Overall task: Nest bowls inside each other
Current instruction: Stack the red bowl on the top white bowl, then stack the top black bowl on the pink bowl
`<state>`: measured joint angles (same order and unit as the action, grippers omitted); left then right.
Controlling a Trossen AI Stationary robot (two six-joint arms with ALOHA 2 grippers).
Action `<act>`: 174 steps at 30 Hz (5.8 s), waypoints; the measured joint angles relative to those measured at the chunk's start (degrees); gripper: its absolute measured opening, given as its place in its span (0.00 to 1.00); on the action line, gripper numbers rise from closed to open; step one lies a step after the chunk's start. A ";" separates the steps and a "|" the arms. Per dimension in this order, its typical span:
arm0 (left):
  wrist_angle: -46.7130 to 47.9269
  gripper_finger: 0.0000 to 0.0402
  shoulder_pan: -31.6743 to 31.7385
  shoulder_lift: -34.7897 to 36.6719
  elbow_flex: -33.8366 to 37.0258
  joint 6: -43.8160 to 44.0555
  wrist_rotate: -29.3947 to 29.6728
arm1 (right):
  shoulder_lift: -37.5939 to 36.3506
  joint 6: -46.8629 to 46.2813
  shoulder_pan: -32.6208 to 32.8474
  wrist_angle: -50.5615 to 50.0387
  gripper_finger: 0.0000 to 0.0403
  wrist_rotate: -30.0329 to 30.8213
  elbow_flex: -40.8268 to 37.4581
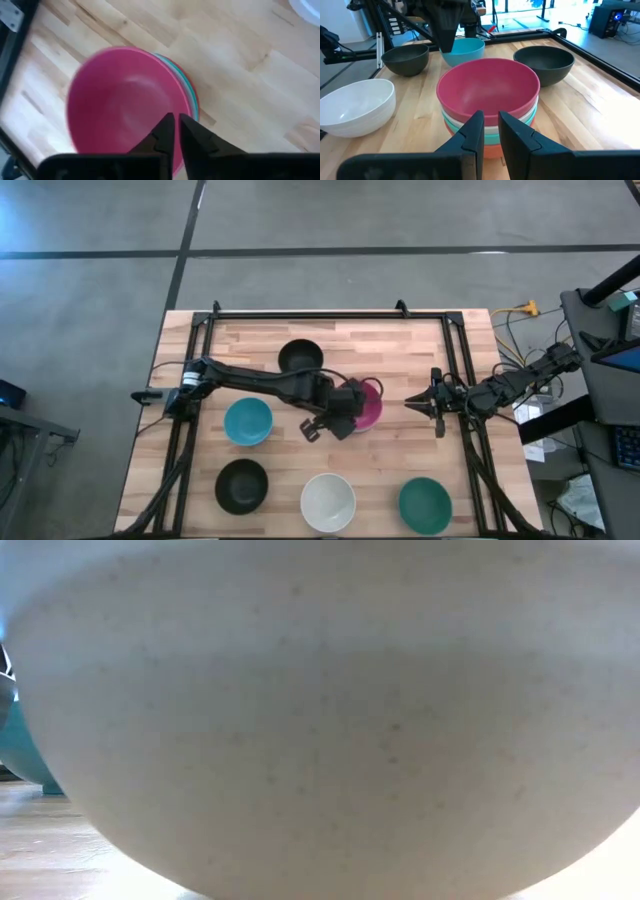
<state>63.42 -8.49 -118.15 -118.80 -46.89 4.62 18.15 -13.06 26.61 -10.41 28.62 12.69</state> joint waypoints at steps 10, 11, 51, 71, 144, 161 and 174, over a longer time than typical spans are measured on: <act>-2.93 0.00 0.13 -0.22 5.22 -0.15 1.95 | -0.02 -0.01 -0.02 0.02 0.13 0.00 0.00; -2.94 0.00 0.14 -0.22 5.43 -0.15 1.95 | -0.01 -0.02 -0.02 0.02 0.13 -0.01 0.00; -1.25 0.00 0.15 1.75 5.92 0.65 6.20 | -0.01 -0.44 -0.01 0.40 0.13 -0.02 0.00; 17.18 0.02 7.10 7.61 10.41 36.51 31.58 | -0.01 -0.42 0.00 1.95 0.13 -0.56 0.00; -23.59 0.08 23.50 20.76 52.19 38.75 -3.89 | -0.02 0.02 0.00 2.51 0.13 -1.53 -0.48; -18.29 0.00 19.55 23.36 46.34 36.96 4.29 | -0.02 0.01 -0.01 2.62 0.13 -1.51 -0.48; -21.95 0.00 4.29 32.50 44.37 25.91 12.00 | 0.00 -0.20 -0.02 2.49 0.13 -1.51 -0.48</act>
<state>41.48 -4.20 -85.65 -74.43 -20.99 16.62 18.15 -13.26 26.59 -7.92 27.11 12.21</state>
